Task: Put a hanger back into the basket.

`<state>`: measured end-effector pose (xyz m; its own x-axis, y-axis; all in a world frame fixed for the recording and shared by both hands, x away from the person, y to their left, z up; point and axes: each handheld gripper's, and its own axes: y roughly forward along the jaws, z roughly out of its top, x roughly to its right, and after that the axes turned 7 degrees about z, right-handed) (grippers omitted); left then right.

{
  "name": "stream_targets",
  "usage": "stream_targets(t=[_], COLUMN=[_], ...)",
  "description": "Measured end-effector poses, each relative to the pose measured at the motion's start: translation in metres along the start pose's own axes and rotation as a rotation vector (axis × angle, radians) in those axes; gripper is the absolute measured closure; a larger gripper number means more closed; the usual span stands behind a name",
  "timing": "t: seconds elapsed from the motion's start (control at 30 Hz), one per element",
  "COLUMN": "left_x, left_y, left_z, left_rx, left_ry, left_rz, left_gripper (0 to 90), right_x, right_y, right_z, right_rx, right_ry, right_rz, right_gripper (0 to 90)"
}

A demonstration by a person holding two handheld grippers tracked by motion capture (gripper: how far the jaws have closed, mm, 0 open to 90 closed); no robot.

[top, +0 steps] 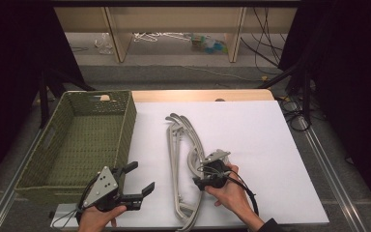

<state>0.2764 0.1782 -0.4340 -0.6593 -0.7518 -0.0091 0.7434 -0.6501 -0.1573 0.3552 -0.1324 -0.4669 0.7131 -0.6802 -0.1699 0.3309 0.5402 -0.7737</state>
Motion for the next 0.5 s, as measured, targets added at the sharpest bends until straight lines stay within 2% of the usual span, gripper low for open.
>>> stream_targets(t=[0.03, 0.13, 0.17, 0.23, 0.3, 0.33, 0.37, 0.43, 0.5], left_x=[0.0, 0.0, 0.0, 0.0, 0.0, 0.0, 0.0, 0.0, 0.0], left_y=[0.0, 0.0, 0.0, 0.0, 0.0, 0.0, 0.0, 0.0, 0.0], left_z=[0.0, 0.0, 0.0, 0.0, 0.0, 0.0, 0.0, 0.0, 0.0], left_rx=[0.003, 0.002, 0.001, 0.001, 0.001, 0.001, 0.002, 0.002, 0.002], left_ry=[0.003, 0.002, -0.001, -0.002, -0.003, -0.004, -0.004, -0.002, -0.002], left_rz=[0.0, 0.0, -0.002, -0.004, -0.005, -0.005, -0.004, -0.004, -0.004], left_gripper=[16.2, 16.3, 16.2, 16.2, 16.2, 16.2, 16.2, 16.2, 16.2], right_x=[0.0, 0.003, 0.004, 0.005, 0.006, 0.007, 0.006, 0.008, 0.007], right_y=[-0.002, -0.002, -0.003, -0.006, -0.007, -0.008, -0.012, -0.012, -0.013], right_z=[0.002, 0.002, 0.003, 0.004, 0.004, 0.005, 0.007, 0.007, 0.007], right_rx=[0.004, 0.02, 0.019, 0.03, 0.043, 0.069, 0.074, 0.08, 0.104], right_ry=[0.02, 0.015, 0.049, 0.066, 0.059, 0.036, 0.059, 0.04, 0.079], right_rz=[0.01, 0.014, 0.016, 0.021, 0.026, 0.022, 0.028, 0.021, 0.04], right_gripper=[52.7, 54.5, 57.1, 59.1, 59.8, 60.8, 61.4, 61.7, 62.4])
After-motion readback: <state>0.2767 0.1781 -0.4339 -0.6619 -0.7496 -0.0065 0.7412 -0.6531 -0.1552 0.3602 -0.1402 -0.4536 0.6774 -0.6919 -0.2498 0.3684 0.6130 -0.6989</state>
